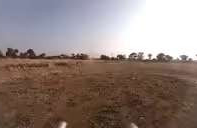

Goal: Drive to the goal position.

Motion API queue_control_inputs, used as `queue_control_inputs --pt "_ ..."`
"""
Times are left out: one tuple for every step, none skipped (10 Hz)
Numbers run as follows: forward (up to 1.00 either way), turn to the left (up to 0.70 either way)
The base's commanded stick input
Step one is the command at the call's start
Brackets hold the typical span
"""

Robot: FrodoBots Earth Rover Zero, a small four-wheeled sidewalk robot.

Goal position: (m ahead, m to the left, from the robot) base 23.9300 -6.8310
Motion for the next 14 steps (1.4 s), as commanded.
queue_control_inputs --pt "0.7 0.0" --pt "0.7 0.0" --pt "0.7 -0.35" --pt "0.7 -0.35" --pt "0.7 -0.18" --pt "0.7 0.0" --pt "0.7 0.0" --pt "0.7 0.0" --pt "0.7 0.0" --pt "0.7 0.0" --pt "0.7 0.0" --pt "0.7 0.0" --pt "0.7 0.0" --pt "0.7 0.0"
